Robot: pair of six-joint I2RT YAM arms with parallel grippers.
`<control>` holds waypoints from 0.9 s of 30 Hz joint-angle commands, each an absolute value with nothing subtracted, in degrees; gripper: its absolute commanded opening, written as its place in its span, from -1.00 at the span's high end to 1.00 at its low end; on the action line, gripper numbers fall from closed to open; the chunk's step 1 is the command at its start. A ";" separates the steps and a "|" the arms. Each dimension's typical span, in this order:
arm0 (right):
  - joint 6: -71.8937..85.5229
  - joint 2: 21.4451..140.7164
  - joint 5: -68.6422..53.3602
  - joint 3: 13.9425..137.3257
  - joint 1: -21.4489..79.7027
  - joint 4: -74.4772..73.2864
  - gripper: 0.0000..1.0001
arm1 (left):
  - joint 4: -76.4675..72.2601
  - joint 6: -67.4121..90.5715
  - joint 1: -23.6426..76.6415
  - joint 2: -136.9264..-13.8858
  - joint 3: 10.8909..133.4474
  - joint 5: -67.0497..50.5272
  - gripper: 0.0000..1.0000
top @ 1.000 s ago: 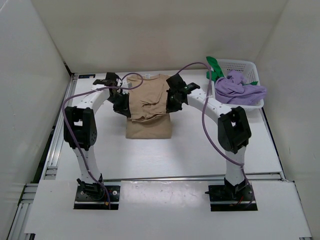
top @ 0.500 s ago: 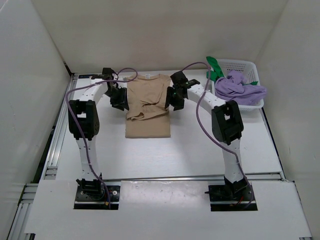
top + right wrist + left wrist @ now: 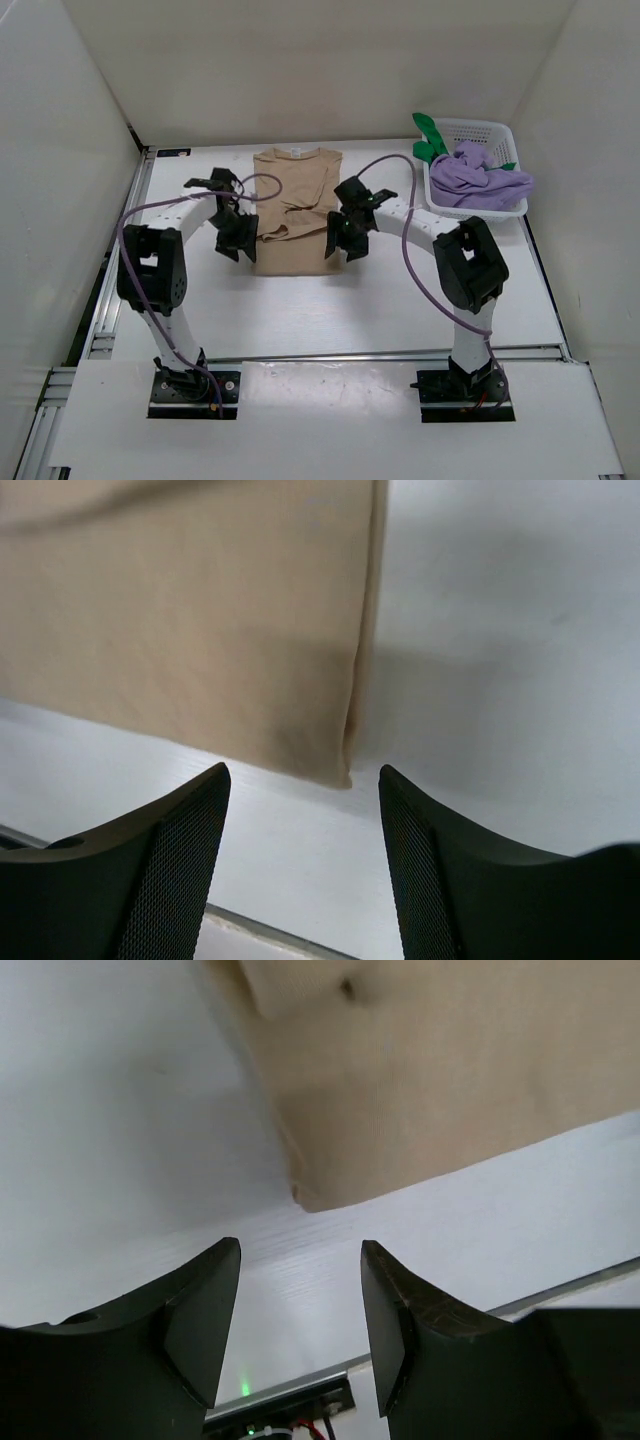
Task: Fold and stack the t-shirts
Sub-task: Grab the bottom of the folded rectangular tshirt with both arms, then fold the folded rectangular tshirt in 1/3 of the way
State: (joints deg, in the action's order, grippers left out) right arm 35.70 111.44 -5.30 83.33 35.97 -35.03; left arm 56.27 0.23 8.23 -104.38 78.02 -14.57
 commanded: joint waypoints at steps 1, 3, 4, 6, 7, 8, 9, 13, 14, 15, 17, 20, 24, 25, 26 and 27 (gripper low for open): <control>39.36 110.83 -8.25 80.08 37.26 -31.91 -0.32 | 54.50 0.00 10.19 -105.12 74.01 -14.93 -0.25; 40.51 111.36 -8.87 79.02 37.79 -30.77 -0.29 | 53.01 0.00 11.33 -105.12 73.39 -14.94 -0.25; 41.30 111.88 -8.88 78.23 37.79 -29.98 -0.29 | 52.39 0.00 11.34 -105.64 73.39 -13.64 -0.25; 41.31 112.41 -8.88 77.61 38.32 -29.36 -0.23 | 52.38 0.00 12.04 -106.35 74.00 -13.10 -0.25; 41.83 113.11 -8.88 77.61 38.32 -29.36 -0.17 | 52.38 0.00 12.56 -107.22 74.00 -13.10 -0.25; 41.84 113.12 -9.40 77.61 38.32 -29.36 -0.10 | 51.86 0.00 12.57 -108.10 74.00 -13.10 -0.25; 41.84 113.64 -9.40 77.61 38.84 -29.36 0.06 | 51.86 0.00 12.57 -108.11 74.00 -13.10 -0.21; 41.84 113.64 -9.40 76.38 38.85 -28.74 0.60 | 50.80 0.00 12.57 -109.51 74.00 -13.10 0.48; 41.84 113.03 -9.40 76.38 38.85 -28.22 0.69 | 50.80 0.00 12.05 -109.51 74.53 -13.10 0.73; 41.84 113.03 -9.40 75.85 38.85 -28.21 0.82 | 50.28 0.00 12.04 -110.12 74.53 -13.10 0.80; 41.84 112.50 -9.40 75.85 38.85 -28.21 0.90 | 50.27 0.00 12.04 -110.13 74.53 -13.10 0.80; 41.84 111.45 -9.40 75.23 38.85 -28.21 0.99 | 50.27 0.00 11.51 -109.26 74.00 -13.62 0.80; 41.84 108.90 -9.93 72.60 39.37 -28.82 0.99 | 50.97 0.00 11.51 -104.43 70.23 -12.93 0.80; 41.31 108.11 -9.93 72.08 39.37 -28.83 0.99 | 50.98 0.00 12.04 -102.06 68.57 -12.31 0.80; 41.31 106.54 -9.32 71.46 39.98 -29.79 0.99 | 52.02 0.00 12.74 -100.91 67.77 -11.70 0.80; 40.61 105.74 -8.27 70.24 40.95 -31.19 0.99 | 53.68 0.00 13.27 -99.77 66.89 -10.82 0.80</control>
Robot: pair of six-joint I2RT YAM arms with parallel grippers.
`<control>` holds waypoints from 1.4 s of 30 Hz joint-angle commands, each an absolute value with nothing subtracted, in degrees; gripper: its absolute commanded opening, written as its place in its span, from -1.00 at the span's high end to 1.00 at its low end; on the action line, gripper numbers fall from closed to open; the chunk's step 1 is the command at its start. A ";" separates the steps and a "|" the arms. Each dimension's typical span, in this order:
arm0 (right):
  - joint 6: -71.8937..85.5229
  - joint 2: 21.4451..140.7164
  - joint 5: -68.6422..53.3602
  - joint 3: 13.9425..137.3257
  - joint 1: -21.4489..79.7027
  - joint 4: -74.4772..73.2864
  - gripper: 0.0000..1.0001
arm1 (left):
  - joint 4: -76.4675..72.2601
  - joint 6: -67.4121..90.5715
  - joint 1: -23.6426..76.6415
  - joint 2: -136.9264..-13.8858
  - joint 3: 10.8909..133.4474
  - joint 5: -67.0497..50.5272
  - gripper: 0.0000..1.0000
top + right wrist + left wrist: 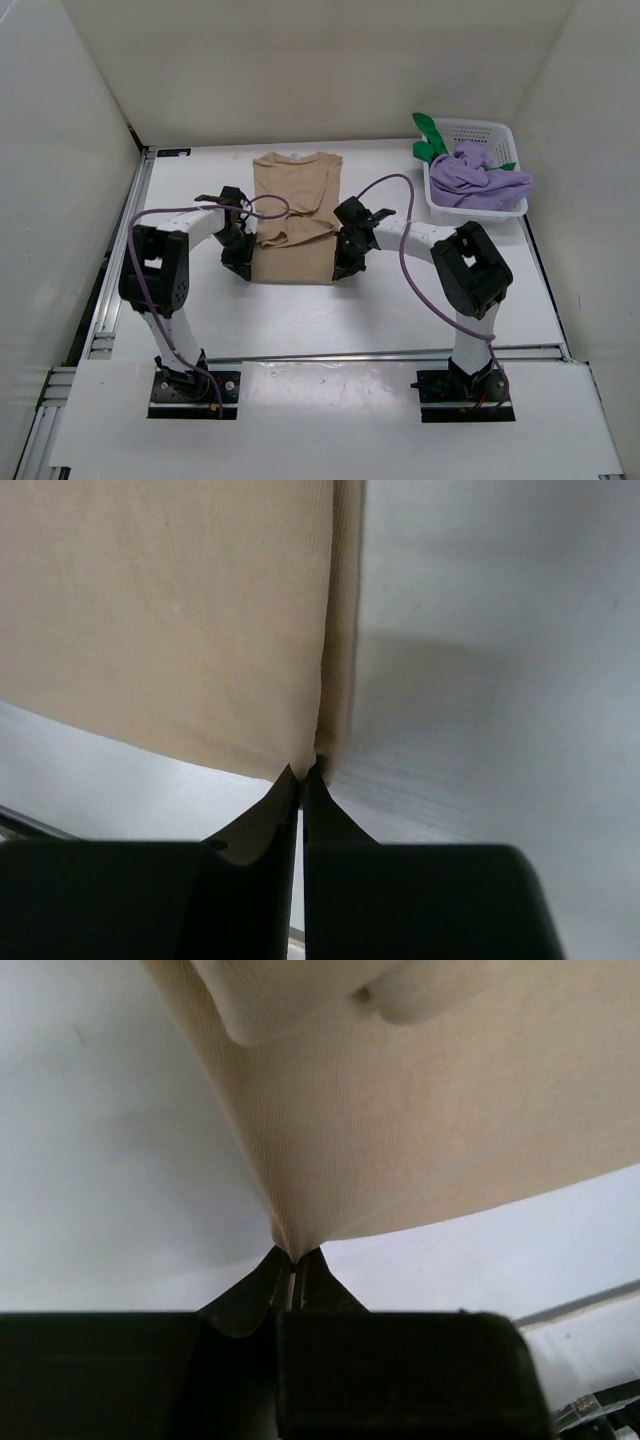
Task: Fold and stack the t-shirts
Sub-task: Fold the folded rectangular tshirt in 1/3 of the way
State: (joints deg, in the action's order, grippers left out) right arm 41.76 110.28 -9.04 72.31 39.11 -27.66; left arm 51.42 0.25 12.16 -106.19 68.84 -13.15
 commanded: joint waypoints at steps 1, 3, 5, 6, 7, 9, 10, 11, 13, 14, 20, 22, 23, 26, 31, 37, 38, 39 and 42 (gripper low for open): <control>40.61 104.95 -7.74 69.62 41.48 -31.81 0.99 | 54.75 0.00 13.27 -97.93 66.01 -10.81 0.80; 40.00 102.84 -6.69 67.95 43.50 -33.82 0.99 | 57.03 0.00 15.55 -96.42 63.90 -9.50 0.80; 39.99 101.09 -5.90 66.89 45.78 -34.37 0.99 | 60.81 0.00 17.91 -95.36 63.20 -8.45 0.80; 39.99 100.55 -5.89 66.28 46.49 -35.15 0.99 | 61.95 0.00 18.80 -94.67 63.19 -7.57 0.80; 39.99 99.50 -5.89 64.96 47.97 -35.16 0.99 | 63.62 0.00 20.46 -93.61 62.58 -5.30 0.80; 40.69 98.44 -5.89 63.47 49.30 -35.68 0.99 | 64.86 0.00 21.62 -92.20 61.88 -2.91 0.63; 41.48 97.57 -5.89 62.67 50.35 -35.68 0.99 | 65.73 0.00 22.14 -91.59 61.88 -2.90 0.41; 41.48 97.56 -5.89 61.97 50.36 -35.68 0.99 | 65.74 0.00 23.02 -90.19 61.35 -2.90 0.33; 43.06 96.25 -5.36 60.04 51.76 -35.07 0.99 | 66.36 0.00 24.25 -88.25 61.87 0.24 0.24; 43.07 96.24 -5.36 59.51 51.77 -35.07 0.99 | 65.84 0.00 25.91 -86.15 61.87 1.31 0.15; 44.91 95.19 -5.89 57.57 51.77 -31.47 0.99 | 45.15 0.00 36.72 -76.21 59.07 15.79 -0.65; 44.91 95.19 -6.42 57.57 51.77 -30.86 0.99 | 40.19 0.00 41.12 -76.72 56.52 17.83 -0.83; 45.52 95.19 -7.11 57.57 51.77 -30.33 0.99 | 38.43 0.00 42.26 -77.86 56.51 18.71 -0.87; 46.22 95.19 -7.65 56.96 51.77 -29.80 0.99 | 36.83 0.00 45.43 -84.27 58.53 18.72 -1.00; 48.43 94.66 -7.65 56.43 51.77 -29.18 0.99 | 34.72 0.00 45.44 -90.87 62.22 19.95 -1.00; 48.43 94.13 -8.26 56.43 51.77 -29.18 0.99 | 34.19 0.00 45.97 -92.81 63.54 19.95 -1.00; 48.43 94.13 -8.26 56.43 51.77 -29.18 0.99 | 34.19 0.00 45.97 -92.81 62.76 19.95 -1.00; 48.43 93.61 -8.26 55.82 51.77 -29.18 0.99 | 34.19 0.00 45.97 -93.51 61.97 19.95 -1.00; 48.96 93.60 -8.26 55.81 51.77 -29.18 0.99 | 34.19 0.00 45.97 -93.52 60.65 19.95 -1.00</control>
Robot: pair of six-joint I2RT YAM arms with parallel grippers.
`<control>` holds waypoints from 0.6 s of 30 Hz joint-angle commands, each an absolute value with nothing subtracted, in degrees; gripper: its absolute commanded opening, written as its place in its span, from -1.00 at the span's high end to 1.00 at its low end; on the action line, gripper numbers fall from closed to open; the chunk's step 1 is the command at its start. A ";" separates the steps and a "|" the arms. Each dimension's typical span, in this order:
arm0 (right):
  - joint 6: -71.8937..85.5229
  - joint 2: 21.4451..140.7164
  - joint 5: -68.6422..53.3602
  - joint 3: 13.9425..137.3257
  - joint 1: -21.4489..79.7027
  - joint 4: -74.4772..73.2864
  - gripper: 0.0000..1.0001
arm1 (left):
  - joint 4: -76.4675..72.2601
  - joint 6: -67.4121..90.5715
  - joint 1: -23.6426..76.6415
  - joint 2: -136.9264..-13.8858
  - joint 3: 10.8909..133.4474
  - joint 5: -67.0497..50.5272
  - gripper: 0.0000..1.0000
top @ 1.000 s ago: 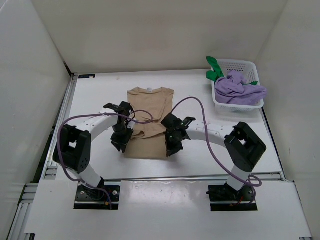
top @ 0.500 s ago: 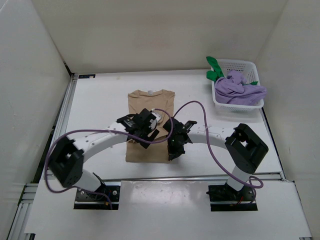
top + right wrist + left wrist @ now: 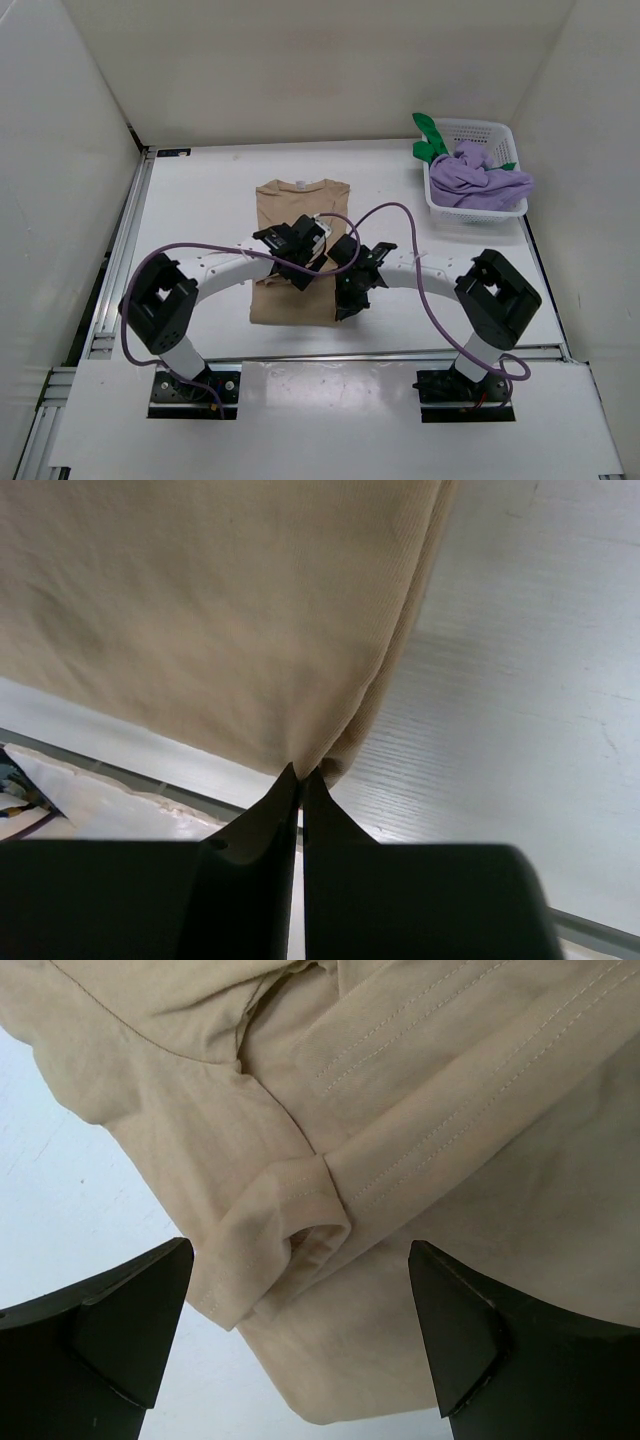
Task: Fold and stack the t-shirts
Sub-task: Fold the folded rectangular tshirt in 1/3 of the way
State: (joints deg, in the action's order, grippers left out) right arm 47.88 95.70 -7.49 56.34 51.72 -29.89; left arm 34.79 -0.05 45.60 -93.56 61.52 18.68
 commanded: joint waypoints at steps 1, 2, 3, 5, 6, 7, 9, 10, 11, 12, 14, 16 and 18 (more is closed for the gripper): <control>48.96 93.60 -8.26 55.29 51.77 -29.18 0.99 | 33.67 0.00 45.97 -94.04 60.64 19.08 -1.00; 49.56 93.60 -8.26 55.28 51.77 -29.18 0.99 | 33.66 0.00 45.97 -94.04 60.64 18.38 -1.00; 49.57 93.60 -8.26 55.28 51.77 -29.18 0.99 | 33.66 0.00 45.97 -94.74 60.64 18.37 -1.00; 49.57 93.08 -7.65 54.76 51.77 -29.18 0.99 | 33.66 0.00 44.92 -96.40 61.43 18.37 -1.00; 49.57 93.08 -7.65 54.76 51.77 -29.18 0.99 | 33.66 0.00 44.91 -97.02 62.39 18.37 -1.00; 49.57 92.47 -7.04 54.76 51.77 -29.18 0.99 | 33.66 0.00 44.04 -97.55 62.92 18.89 -1.00; 49.57 92.46 -7.03 54.23 51.77 -29.18 0.99 | 33.66 0.00 43.25 -98.61 64.07 18.90 -1.00; 49.57 92.46 -7.03 54.23 51.77 -29.18 0.99 | 33.66 0.00 43.24 -99.40 64.07 19.51 -1.00; 49.57 92.46 -7.03 54.23 51.77 -29.18 0.99 | 33.66 0.00 43.24 -99.40 64.07 19.51 -1.00; 49.57 91.85 -7.03 54.23 51.77 -29.18 0.99 | 33.66 0.00 43.24 -99.40 64.07 18.90 -1.00; 49.57 91.85 -7.03 53.61 51.77 -29.18 0.99 | 33.66 0.00 43.24 -99.93 63.38 18.37 -1.00; 49.57 91.32 -7.03 53.61 51.77 -29.18 0.99 | 33.66 0.00 43.24 -100.80 63.37 18.37 -1.00; 49.57 91.32 -7.03 53.61 51.77 -29.18 0.99 | 33.66 0.00 43.24 -101.51 63.37 19.15 -1.00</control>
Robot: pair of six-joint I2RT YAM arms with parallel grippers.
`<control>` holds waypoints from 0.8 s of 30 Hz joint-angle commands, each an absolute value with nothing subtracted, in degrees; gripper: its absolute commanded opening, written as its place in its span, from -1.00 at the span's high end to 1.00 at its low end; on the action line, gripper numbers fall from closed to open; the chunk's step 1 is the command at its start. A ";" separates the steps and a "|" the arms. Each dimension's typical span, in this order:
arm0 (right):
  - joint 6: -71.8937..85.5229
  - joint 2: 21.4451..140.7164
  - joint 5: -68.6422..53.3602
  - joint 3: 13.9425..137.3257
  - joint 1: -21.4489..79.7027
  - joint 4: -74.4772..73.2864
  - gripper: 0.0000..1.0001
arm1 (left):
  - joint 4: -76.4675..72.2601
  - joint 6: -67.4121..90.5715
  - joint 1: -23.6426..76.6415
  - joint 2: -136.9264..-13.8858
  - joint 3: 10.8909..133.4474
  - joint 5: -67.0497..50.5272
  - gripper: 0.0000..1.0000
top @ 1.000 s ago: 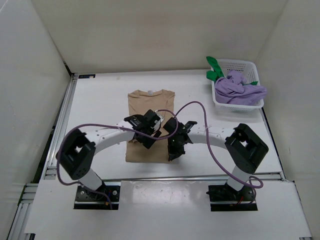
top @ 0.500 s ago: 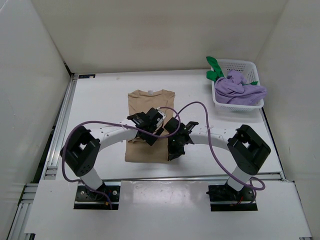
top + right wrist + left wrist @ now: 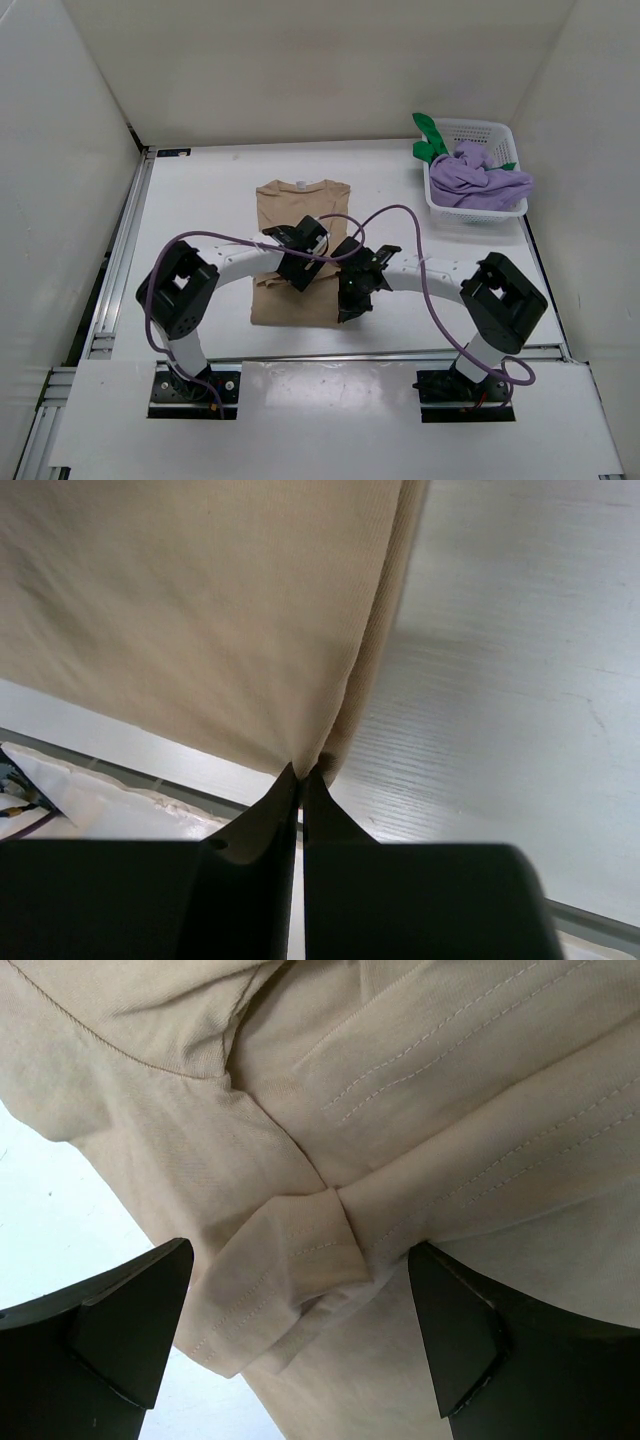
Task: Fold and stack the t-shirts
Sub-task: Fold the folded rectangular tshirt in 1/3 of the way
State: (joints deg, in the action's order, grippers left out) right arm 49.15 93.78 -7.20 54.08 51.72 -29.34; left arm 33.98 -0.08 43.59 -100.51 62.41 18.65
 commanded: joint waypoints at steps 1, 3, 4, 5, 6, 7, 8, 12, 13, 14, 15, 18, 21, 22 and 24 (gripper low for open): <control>49.57 91.32 -7.03 53.61 51.77 -29.18 0.99 | 33.66 0.00 43.24 -101.51 63.89 19.16 -1.00; 49.57 91.32 -7.03 53.09 51.77 -29.18 0.99 | 33.66 0.00 43.24 -100.99 64.42 20.47 -0.98; 49.57 91.32 -7.03 53.09 51.77 -29.18 0.99 | 33.66 0.00 43.24 -100.99 65.64 21.26 -0.98; 49.57 91.32 -7.03 53.09 51.77 -29.18 0.99 | 33.66 0.00 43.24 -100.99 66.18 22.14 -0.98; 49.57 90.80 -7.03 52.48 51.77 -29.18 0.99 | 33.66 0.00 43.24 -101.60 66.79 24.24 -0.98; 49.57 90.79 -7.03 52.47 51.77 -29.18 0.99 | 33.66 0.00 42.63 -101.60 68.28 25.30 -0.98; 49.57 90.79 -7.03 52.47 51.77 -29.18 0.99 | 33.66 0.00 42.63 -102.38 69.07 26.44 -0.98; 49.04 90.09 -7.56 51.15 51.77 -29.18 0.99 | 33.66 0.00 40.61 -104.24 72.77 31.46 -0.98; 49.04 89.57 -7.56 51.15 51.77 -29.18 0.99 | 33.66 0.00 40.00 -104.85 73.30 32.25 -0.95; 49.04 89.56 -7.56 50.54 51.77 -29.18 0.99 | 33.66 0.00 39.99 -105.38 74.26 32.26 -0.95; 49.04 89.56 -7.56 50.54 51.77 -29.18 0.99 | 33.66 0.00 39.21 -105.38 74.79 32.78 -0.95; 49.04 89.56 -7.56 50.54 51.77 -29.18 0.99 | 33.66 0.00 36.83 -106.52 77.69 33.57 -0.95; 49.04 90.26 -7.03 51.85 51.77 -29.18 0.99 | 33.66 0.00 35.16 -107.05 79.63 34.80 -0.95; 49.04 90.26 -7.03 52.38 51.77 -29.18 0.99 | 33.66 0.00 34.46 -106.53 80.24 34.80 -0.95; 49.04 90.79 -7.03 52.38 51.77 -29.18 0.99 | 33.66 0.00 34.45 -103.55 80.24 35.33 -0.98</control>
